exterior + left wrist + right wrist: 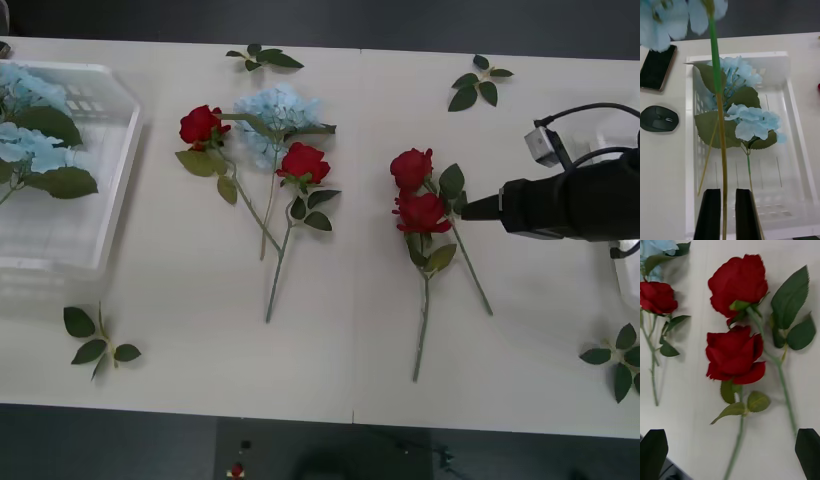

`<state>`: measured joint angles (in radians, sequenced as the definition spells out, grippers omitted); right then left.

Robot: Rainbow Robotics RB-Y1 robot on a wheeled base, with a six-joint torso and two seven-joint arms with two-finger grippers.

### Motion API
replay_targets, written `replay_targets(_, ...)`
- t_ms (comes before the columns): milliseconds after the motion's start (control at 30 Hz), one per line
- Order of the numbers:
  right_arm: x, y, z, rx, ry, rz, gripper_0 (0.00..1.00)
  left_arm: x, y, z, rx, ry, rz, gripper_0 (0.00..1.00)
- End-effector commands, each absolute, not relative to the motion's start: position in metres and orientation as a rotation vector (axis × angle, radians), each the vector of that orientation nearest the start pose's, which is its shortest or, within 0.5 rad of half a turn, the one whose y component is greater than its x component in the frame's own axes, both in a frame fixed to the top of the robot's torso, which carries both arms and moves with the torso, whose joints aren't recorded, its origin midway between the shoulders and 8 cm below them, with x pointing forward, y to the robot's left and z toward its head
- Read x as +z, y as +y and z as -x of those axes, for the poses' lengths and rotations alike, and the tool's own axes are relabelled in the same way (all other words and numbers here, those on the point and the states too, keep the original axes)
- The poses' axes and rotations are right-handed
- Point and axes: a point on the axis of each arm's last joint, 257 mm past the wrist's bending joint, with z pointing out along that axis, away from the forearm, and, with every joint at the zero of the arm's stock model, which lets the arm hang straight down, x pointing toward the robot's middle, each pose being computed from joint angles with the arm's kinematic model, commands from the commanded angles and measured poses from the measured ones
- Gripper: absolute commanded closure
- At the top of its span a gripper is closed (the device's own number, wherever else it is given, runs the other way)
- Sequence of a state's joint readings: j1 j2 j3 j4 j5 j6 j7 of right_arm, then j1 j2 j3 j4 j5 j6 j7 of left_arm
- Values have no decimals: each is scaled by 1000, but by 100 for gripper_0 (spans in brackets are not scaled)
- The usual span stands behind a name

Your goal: Put the red flowers into the right box and the blue flowers into the left box

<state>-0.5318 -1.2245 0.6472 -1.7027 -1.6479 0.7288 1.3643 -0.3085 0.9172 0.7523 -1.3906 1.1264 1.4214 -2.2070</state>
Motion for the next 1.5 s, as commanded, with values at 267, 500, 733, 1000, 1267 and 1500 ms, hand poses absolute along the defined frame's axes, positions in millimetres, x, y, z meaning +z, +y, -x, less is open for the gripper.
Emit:
replay_targets(267, -210, -230, -569, 377, 2376, 325, 0, -76, 455, -484, -343, 2160, -379, 3)
replay_targets(500, -228, -225, -590, 266, 2384, 384, 0, -86, 363, -508, -563, 2272, -367, 3)
replay_targets(733, -248, -220, -608, 200, 2389, 376, 0, -109, 296, -539, -533, 2383, -210, 3)
replay_targets(1000, -261, -217, -624, 145, 2393, 353, 0, -134, 221, -561, -406, 2406, 27, 3)
replay_targets(1267, -271, -208, -630, 119, 2397, 359, 0, -164, 168, -585, -260, 2352, 124, 0)
replay_targets(1500, -269, -203, -631, 132, 2394, 354, 100, -194, 157, -609, -173, 2283, 144, 0)
